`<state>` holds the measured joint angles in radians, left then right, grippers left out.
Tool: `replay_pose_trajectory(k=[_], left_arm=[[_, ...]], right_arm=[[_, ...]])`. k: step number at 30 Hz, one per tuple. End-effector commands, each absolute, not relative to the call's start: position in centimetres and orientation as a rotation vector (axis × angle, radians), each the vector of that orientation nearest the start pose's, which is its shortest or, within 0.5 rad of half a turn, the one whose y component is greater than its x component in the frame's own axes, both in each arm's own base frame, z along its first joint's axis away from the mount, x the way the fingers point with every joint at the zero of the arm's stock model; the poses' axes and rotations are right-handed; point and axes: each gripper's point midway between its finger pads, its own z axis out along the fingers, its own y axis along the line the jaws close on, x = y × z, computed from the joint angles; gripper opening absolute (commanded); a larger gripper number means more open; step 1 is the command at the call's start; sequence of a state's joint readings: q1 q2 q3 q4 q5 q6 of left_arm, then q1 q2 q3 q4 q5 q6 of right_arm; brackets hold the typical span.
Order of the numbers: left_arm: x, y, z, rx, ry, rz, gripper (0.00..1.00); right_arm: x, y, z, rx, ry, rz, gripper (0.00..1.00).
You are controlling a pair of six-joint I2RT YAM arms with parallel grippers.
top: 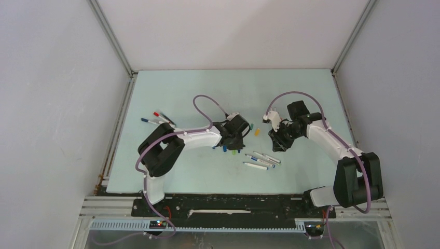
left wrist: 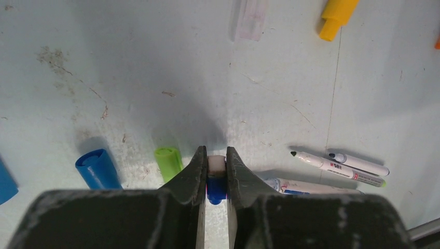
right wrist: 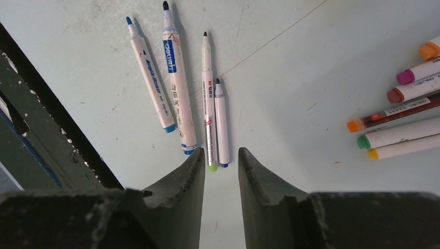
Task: Open the pen caps
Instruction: Place the pen cap at the center of the board.
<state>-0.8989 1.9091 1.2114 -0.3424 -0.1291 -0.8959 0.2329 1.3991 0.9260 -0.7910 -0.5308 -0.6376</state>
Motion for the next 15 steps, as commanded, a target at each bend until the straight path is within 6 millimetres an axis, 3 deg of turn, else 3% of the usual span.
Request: replay_pose_trajectory(k=[1, 15], left_arm=[[27.51, -35.45, 2.55, -0.015, 2.662, -0.442, 0.17], [27.50, -35.27, 2.78, 0.012, 2.675, -0.418, 0.24]], right_arm=[[24.75, 13.12, 9.92, -1.230, 2.290, 0.627, 0.32], [24.75, 13.00, 10.12, -1.222, 2.286, 0.629, 0.32]])
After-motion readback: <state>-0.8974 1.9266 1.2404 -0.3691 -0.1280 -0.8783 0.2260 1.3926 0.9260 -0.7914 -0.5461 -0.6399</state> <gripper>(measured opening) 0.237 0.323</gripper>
